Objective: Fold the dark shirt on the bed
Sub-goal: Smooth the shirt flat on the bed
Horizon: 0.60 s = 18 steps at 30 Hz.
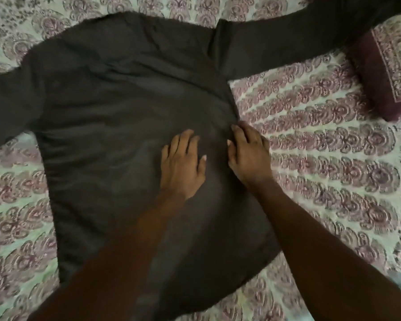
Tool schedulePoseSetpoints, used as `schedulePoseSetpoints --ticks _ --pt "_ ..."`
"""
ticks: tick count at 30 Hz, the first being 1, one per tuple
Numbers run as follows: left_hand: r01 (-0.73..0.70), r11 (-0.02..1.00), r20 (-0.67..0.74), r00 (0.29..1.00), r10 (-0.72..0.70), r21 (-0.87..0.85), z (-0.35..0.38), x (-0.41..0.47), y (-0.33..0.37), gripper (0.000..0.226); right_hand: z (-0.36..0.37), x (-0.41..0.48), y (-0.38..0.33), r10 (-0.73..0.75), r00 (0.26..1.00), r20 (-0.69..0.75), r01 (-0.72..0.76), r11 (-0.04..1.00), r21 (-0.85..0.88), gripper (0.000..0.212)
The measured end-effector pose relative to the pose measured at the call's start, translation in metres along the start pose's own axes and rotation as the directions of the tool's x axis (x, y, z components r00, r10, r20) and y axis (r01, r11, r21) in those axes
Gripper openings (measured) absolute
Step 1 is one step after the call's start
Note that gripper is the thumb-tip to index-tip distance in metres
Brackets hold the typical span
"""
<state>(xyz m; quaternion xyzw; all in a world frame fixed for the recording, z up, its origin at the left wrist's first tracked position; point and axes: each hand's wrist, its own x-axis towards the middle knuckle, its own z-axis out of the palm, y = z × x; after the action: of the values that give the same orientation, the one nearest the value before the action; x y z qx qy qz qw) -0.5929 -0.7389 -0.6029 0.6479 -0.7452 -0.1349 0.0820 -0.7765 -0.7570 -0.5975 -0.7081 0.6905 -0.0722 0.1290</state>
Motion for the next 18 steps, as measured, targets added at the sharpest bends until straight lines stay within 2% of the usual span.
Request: schedulePoseSetpoints --ticks 5,9,11,14,15,16,18 --pt "0.068 0.994 -0.097 0.993 -0.06 0.08 0.008 0.134 -0.006 0.059 -0.012 0.143 0.013 -0.109 0.993 -0.042 0.108 0.994 -0.031 0.056" --pt "0.102 0.99 -0.096 0.991 -0.093 0.095 0.02 0.19 -0.022 0.068 -0.015 0.229 0.023 -0.275 0.952 0.136 0.289 0.952 -0.098 0.065" --pt "0.121 0.988 -0.077 0.991 -0.113 0.097 0.031 0.192 -0.029 0.07 -0.014 0.252 0.038 -0.191 0.962 0.197 0.218 0.968 -0.127 0.071" --pt "0.153 0.982 -0.134 0.981 -0.138 0.112 0.043 0.187 -0.034 0.068 -0.012 0.267 0.053 0.059 0.995 0.086 -0.049 0.992 -0.112 0.078" --pt "0.164 0.981 -0.159 0.976 -0.146 0.107 0.045 0.188 -0.034 0.068 -0.009 0.27 0.051 0.097 0.995 0.029 -0.092 0.987 -0.131 0.08" --pt "0.169 0.98 -0.179 0.973 -0.149 0.101 0.046 0.188 -0.034 0.067 -0.007 0.271 0.046 0.077 0.997 -0.027 -0.08 0.984 -0.158 0.08" --pt "0.17 0.979 -0.194 0.97 -0.146 0.112 0.048 0.189 -0.035 0.067 -0.002 0.275 0.031 -0.129 0.99 -0.052 0.119 0.98 -0.157 0.074"
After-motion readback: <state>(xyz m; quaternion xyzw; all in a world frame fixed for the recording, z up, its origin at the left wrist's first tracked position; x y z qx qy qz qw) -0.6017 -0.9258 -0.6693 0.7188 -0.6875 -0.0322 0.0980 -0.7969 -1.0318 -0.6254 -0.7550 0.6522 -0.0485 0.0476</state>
